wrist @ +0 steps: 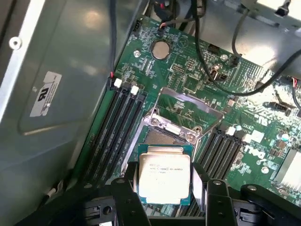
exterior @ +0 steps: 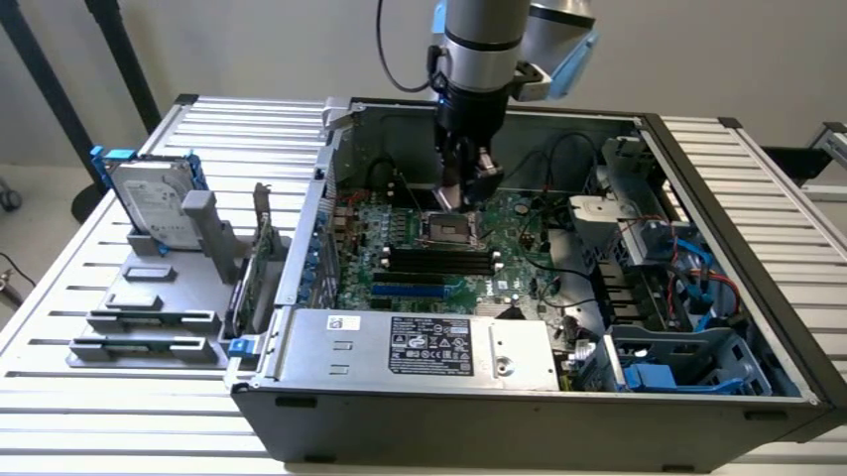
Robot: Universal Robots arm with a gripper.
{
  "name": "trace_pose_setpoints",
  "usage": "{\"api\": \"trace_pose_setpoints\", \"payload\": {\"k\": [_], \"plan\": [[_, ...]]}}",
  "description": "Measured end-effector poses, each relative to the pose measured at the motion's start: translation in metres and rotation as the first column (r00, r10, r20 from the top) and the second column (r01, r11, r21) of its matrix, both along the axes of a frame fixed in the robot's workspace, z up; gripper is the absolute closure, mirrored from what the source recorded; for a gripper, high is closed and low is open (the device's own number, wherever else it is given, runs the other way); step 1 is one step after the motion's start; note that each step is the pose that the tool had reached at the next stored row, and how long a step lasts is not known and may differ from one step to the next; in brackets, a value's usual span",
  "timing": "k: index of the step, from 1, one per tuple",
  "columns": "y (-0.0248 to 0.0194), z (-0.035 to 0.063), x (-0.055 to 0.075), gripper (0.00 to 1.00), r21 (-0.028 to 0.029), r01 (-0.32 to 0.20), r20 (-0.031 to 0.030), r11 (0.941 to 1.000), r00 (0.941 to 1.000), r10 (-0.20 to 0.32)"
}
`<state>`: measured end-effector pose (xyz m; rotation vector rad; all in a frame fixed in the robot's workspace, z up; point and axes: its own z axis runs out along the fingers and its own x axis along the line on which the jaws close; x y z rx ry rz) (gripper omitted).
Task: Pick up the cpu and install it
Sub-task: 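Place the cpu into insertion slot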
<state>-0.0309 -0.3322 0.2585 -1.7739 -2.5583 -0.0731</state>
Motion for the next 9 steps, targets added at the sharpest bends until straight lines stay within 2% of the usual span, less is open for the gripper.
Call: {"api": "trace_pose_setpoints", "payload": {"k": [5,9], "plan": [[0.0000,-0.0039,0.0000,0.45,0.0000,0.091,0.0000,0.9959,0.9959,-0.091],[0.0000,-0.0070,0.0000,0.45,0.0001,0.162,0.0000,0.9868,0.9868,-0.162]]}}
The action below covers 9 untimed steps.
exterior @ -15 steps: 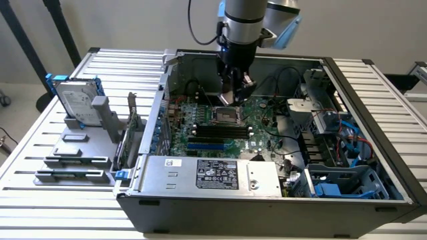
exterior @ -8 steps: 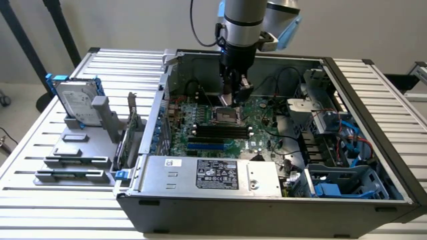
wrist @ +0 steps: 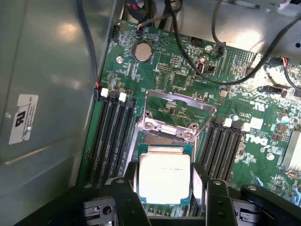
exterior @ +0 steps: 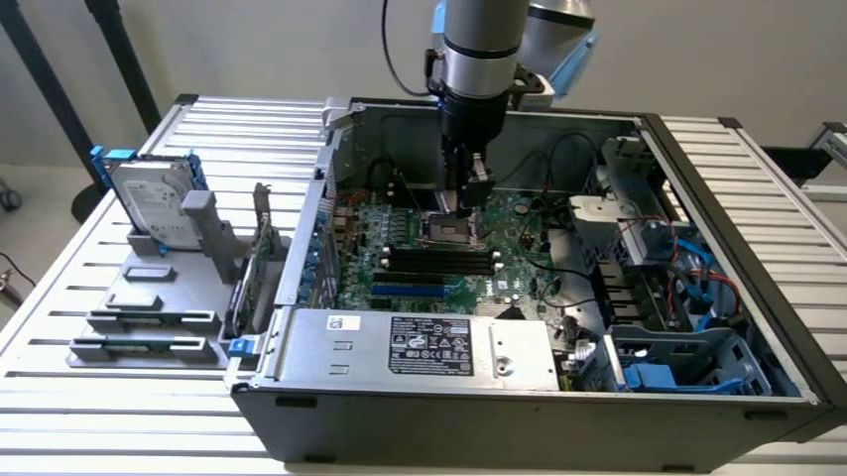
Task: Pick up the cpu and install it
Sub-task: 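Place the cpu into insertion slot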
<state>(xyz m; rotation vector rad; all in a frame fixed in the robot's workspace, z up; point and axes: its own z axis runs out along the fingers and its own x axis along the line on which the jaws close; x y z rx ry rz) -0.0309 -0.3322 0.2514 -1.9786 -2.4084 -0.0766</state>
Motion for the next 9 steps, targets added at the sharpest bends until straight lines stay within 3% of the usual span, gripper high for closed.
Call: {"api": "trace_pose_setpoints", "payload": {"k": [5,9], "plan": [[0.0000,-0.0039,0.0000,0.45,-0.0001,0.091,0.0000,0.9958,0.9958,-0.091],[0.0000,-0.0070,0.0000,0.45,-0.0001,0.163,0.0000,0.9866,0.9866,-0.163]]}}
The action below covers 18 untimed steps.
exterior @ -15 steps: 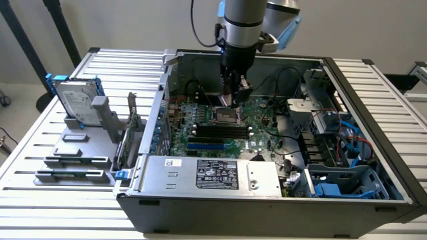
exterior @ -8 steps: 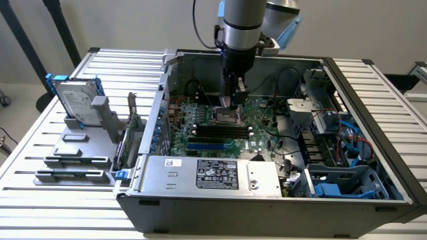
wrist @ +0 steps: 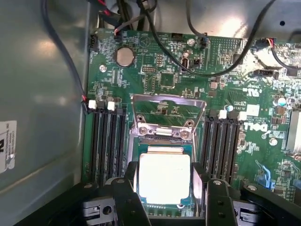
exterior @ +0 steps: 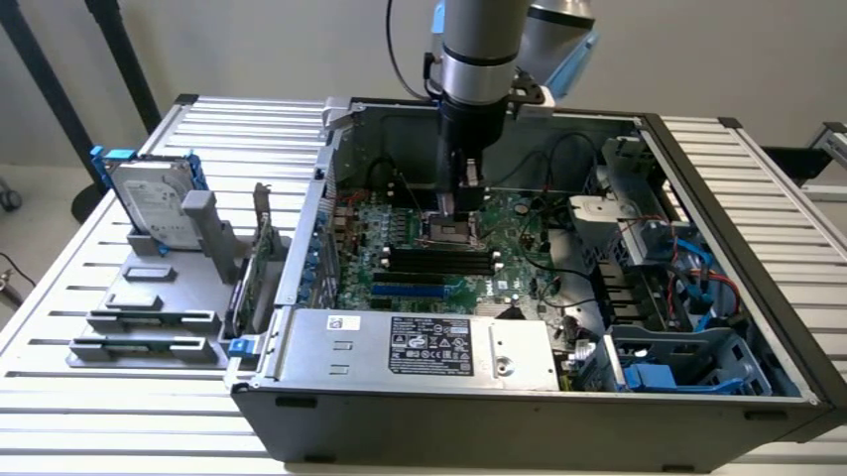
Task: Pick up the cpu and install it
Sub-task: 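Place the cpu into insertion slot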
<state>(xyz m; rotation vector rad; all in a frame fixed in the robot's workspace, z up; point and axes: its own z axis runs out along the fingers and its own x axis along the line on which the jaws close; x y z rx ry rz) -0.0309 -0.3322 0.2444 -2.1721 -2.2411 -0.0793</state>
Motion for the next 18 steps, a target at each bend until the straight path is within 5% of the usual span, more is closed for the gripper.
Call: {"api": "trace_pose_setpoints", "payload": {"k": [9,14,18], "plan": [[-0.0003,-0.0067,-0.008,0.45,0.0000,0.079,0.0011,0.9969,0.9969,-0.079],[-0.0005,-0.0116,-0.012,0.45,0.0012,0.079,0.0156,0.9969,0.9968,-0.079],[-0.0009,-0.0169,-0.013,0.45,0.0015,0.079,0.0192,0.9969,0.9967,-0.079]]}}
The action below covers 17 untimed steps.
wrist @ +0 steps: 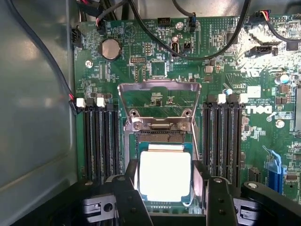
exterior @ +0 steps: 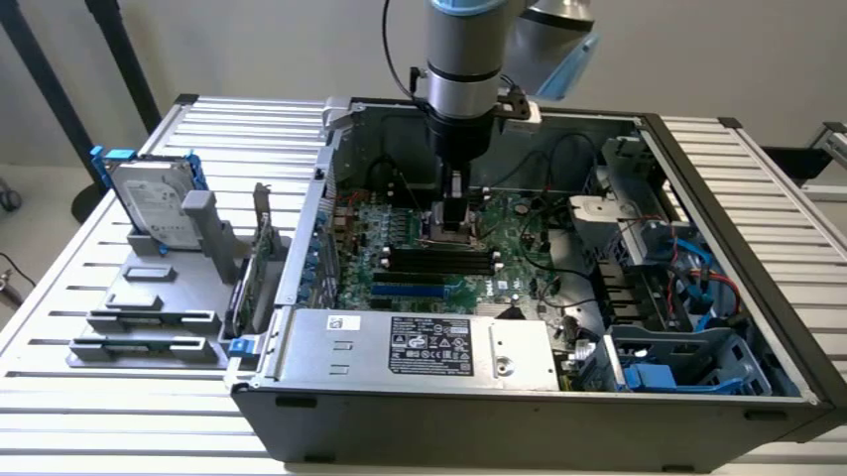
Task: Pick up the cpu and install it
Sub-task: 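Place the cpu into insertion slot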
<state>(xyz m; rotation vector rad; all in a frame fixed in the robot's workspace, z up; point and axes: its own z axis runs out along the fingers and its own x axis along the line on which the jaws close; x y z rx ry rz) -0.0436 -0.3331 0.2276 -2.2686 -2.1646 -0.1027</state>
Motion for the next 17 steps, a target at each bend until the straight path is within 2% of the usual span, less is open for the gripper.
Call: {"api": "trace_pose_setpoints", "payload": {"k": [7,17], "plan": [[-0.0001,-0.0101,-0.003,0.45,0.0000,-0.003,0.0021,1.0000,1.0000,0.003],[-0.0001,-0.0155,-0.003,0.45,-0.0007,-0.013,0.0037,0.9999,0.9999,0.013]]}}
